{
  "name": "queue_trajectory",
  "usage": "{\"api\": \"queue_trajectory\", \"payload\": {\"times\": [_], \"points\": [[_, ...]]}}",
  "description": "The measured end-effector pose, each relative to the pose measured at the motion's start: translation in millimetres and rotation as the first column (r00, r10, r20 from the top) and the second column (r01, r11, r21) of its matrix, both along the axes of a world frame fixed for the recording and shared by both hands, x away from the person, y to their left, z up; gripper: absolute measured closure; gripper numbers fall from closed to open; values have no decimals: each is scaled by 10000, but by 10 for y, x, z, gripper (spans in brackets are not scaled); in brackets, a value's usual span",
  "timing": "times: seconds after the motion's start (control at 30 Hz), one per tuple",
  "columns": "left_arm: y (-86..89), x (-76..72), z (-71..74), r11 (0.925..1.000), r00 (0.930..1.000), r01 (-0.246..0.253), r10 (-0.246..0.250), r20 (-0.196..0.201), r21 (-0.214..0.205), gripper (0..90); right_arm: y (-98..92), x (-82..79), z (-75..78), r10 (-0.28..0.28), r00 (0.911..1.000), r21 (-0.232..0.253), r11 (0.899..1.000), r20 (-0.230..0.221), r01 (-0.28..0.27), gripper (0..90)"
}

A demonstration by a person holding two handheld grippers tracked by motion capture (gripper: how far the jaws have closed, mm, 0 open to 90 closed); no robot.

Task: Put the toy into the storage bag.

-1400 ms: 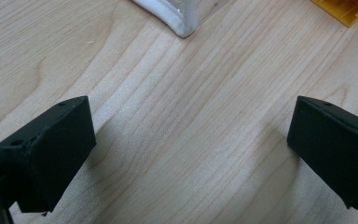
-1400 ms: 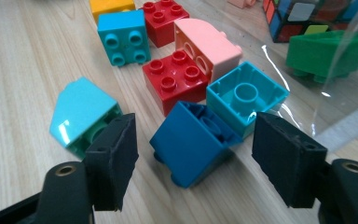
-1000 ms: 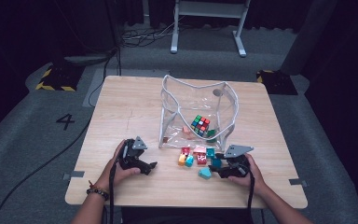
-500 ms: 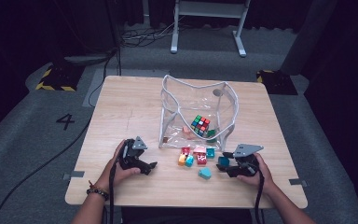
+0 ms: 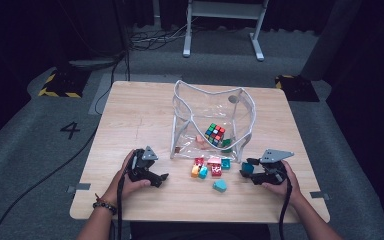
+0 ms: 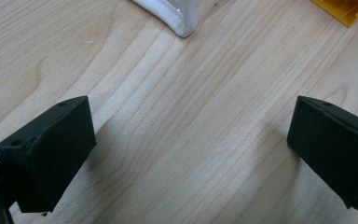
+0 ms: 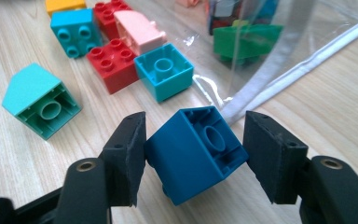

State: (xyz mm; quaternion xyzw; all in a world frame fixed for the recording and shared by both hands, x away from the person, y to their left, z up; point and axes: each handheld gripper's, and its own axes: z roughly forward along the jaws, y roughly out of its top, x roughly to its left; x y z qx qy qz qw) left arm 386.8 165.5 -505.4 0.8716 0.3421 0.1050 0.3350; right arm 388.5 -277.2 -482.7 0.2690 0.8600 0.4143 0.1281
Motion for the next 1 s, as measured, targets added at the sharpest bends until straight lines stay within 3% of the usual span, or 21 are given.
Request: {"api": "queue_trajectory", "payload": {"times": [0.43,0.67,0.9,1.0], "points": [[0,0,0,10000,10000,6,-6,2,1,10,-254,100,233,-574,9972,488,9973,472,551,416],[2,1,2,10000,10000,-11,11,47,43,10,-433,231,546,-1140,9879,933,9902,1051,1043,416],[2,1,2,10000,10000,-15,15,49,48,10,-481,384,784,-1362,9802,1011,9873,1441,1223,416],[2,1,3,10000,10000,-11,10,42,46,10,-485,501,977,-1492,9738,1120,9850,1718,1312,416]]}}
